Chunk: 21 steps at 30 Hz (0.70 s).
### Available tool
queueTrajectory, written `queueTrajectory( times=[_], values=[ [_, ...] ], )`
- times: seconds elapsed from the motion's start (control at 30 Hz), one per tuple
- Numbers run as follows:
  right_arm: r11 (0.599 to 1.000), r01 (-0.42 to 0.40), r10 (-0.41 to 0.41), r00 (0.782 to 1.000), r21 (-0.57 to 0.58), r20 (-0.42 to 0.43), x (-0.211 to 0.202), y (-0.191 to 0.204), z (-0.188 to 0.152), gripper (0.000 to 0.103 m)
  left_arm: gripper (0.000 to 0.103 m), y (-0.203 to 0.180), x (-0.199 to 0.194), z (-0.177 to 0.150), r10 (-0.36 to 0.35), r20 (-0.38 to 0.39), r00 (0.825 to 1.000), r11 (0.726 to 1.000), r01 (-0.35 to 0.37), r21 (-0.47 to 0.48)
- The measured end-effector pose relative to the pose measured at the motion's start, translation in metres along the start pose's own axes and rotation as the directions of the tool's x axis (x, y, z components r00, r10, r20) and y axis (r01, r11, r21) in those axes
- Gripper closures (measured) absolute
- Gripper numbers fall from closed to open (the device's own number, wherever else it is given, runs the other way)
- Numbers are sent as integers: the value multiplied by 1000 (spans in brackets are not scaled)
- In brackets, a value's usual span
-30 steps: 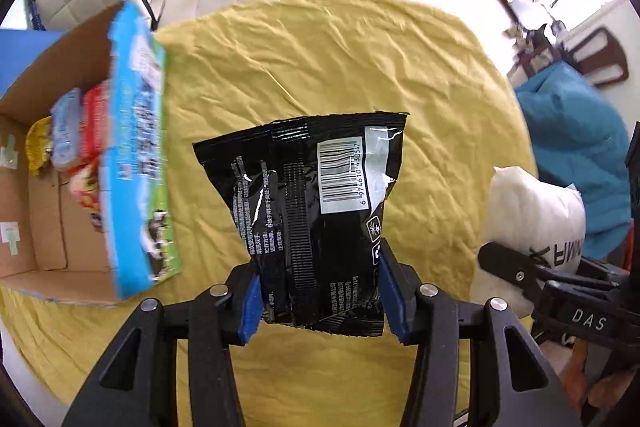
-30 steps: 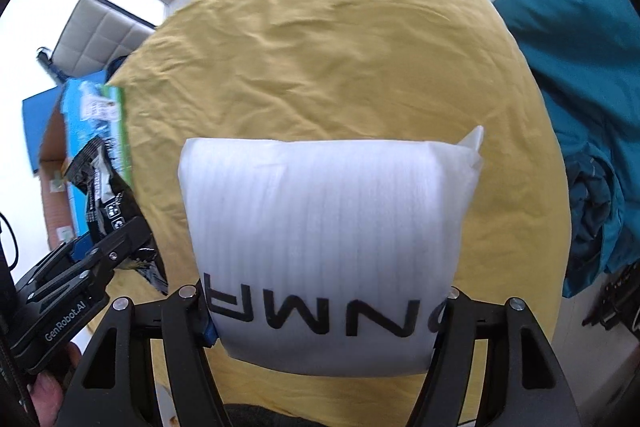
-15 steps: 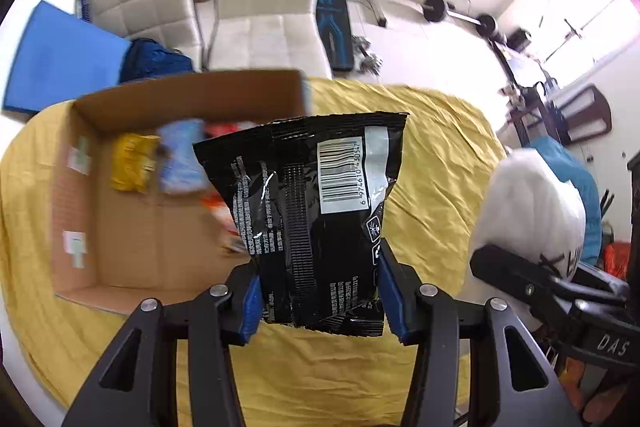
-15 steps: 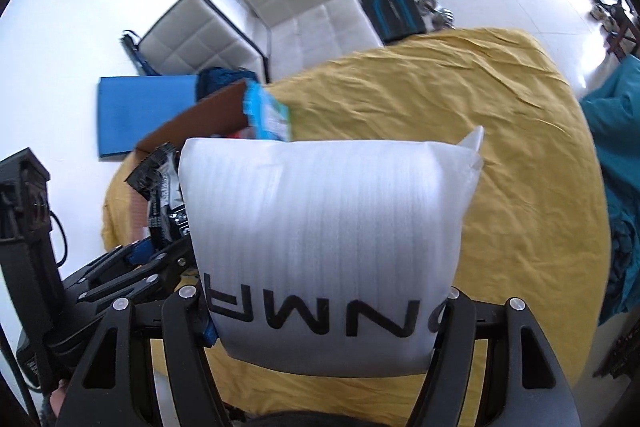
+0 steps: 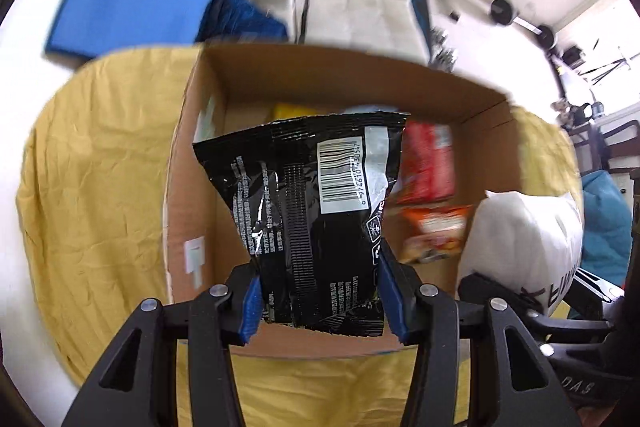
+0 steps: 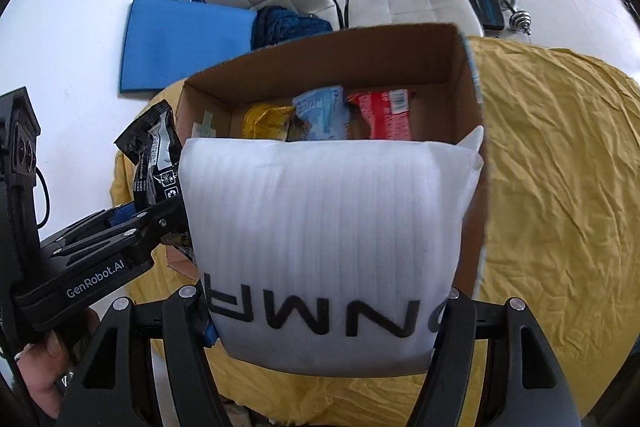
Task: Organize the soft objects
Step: 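Carry the black packet and white pouch into the cardboard box with both tools, then lower both packets into the box and open both tools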
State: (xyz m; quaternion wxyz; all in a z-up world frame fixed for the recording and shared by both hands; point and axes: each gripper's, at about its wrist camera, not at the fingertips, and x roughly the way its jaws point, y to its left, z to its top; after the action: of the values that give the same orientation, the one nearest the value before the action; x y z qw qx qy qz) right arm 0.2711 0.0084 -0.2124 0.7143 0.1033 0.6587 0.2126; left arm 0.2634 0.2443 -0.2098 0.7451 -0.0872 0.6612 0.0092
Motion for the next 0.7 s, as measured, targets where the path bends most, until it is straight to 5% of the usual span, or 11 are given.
queueTrajectory(
  times=[0.33,0.7],
  values=[
    [999,41,-37,982,18,-187,124,26,7,32,56,42,89,14,-111,-255,961,994,101,-50],
    [990,139,-131,964,19,-230,166,29,2,30,55,37,143,6,-89,-389,917,996,95,-4]
  ],
)
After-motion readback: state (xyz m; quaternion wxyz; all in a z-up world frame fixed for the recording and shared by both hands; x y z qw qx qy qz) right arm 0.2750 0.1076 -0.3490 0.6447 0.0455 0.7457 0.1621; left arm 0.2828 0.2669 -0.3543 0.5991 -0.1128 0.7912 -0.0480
